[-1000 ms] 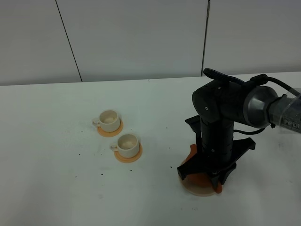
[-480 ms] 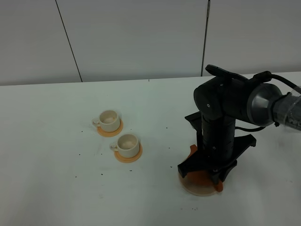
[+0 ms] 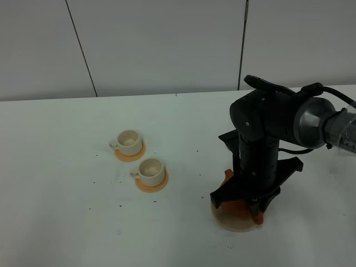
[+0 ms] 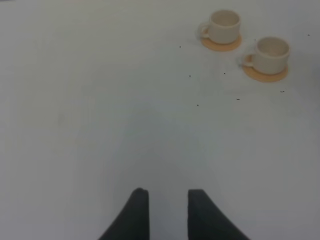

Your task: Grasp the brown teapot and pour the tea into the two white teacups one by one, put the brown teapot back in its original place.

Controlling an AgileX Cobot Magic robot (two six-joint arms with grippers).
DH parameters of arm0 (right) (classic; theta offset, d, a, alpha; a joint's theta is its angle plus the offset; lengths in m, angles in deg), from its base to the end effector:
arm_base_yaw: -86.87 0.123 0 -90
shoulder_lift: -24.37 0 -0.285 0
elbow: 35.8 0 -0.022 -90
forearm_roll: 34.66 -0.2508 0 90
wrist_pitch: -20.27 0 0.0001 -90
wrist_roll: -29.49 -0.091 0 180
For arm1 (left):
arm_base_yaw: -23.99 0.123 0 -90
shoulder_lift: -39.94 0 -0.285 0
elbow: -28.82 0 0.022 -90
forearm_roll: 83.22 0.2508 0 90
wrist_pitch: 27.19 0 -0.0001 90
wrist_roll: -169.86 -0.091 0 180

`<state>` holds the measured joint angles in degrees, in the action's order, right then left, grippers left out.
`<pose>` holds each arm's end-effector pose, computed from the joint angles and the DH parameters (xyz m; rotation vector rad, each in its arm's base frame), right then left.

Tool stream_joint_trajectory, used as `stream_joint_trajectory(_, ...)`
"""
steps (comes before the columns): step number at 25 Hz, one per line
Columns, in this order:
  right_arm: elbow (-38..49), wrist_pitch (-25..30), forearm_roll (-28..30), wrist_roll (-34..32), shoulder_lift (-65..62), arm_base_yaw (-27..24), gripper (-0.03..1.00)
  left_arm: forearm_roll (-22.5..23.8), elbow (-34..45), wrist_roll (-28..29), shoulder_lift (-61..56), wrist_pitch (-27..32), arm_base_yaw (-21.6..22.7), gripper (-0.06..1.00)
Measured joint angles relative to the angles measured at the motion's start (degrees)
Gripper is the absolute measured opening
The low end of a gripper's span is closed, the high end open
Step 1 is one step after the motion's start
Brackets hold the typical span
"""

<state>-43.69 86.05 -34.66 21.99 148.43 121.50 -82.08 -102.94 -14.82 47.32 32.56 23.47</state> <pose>0.3219 0.2223 0.1773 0.7294 -3.0230 0.0190 -0.0059 0.0016 0.2803 0.0905 2.0121 0.0699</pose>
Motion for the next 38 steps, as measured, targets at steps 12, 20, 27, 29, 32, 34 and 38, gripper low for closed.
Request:
stream_joint_trajectory(12, 0.2, -6.4, -1.1, 13.2, -3.7, 0.0, 0.1, 0.0, 0.0, 0.0, 0.0, 0.0, 0.0, 0.26)
stream_joint_trajectory(20, 0.2, -10.4, -1.0, 20.0, -4.3, 0.0, 0.1, 0.0, 0.0, 0.0, 0.0, 0.0, 0.0, 0.26)
stream_joint_trajectory(27, -2.7, -10.4, 2.5, 23.4, -3.2, 0.0, 0.1, 0.0, 0.0, 0.0, 0.0, 0.0, 0.0, 0.26)
stream_joint_trajectory(29, -5.5, -9.3, 3.4, 24.4, -1.9, 0.0, 0.1, 0.0, 0.0, 0.0, 0.0, 0.0, 0.0, 0.26)
stream_joint_trajectory(32, -10.2, -7.3, 3.6, 26.6, 0.4, 0.0, 0.1, 0.0, 0.0, 0.0, 0.0, 0.0, 0.0, 0.26)
stream_joint_trajectory(34, -13.9, -5.4, 3.7, 28.3, 2.4, 0.0, 0.1, 0.0, 0.0, 0.0, 0.0, 0.0, 0.0, 0.26)
stream_joint_trajectory(38, -21.9, -1.3, 3.9, 31.5, 7.3, 0.0, 0.1, 0.0, 0.0, 0.0, 0.0, 0.0, 0.0, 0.26)
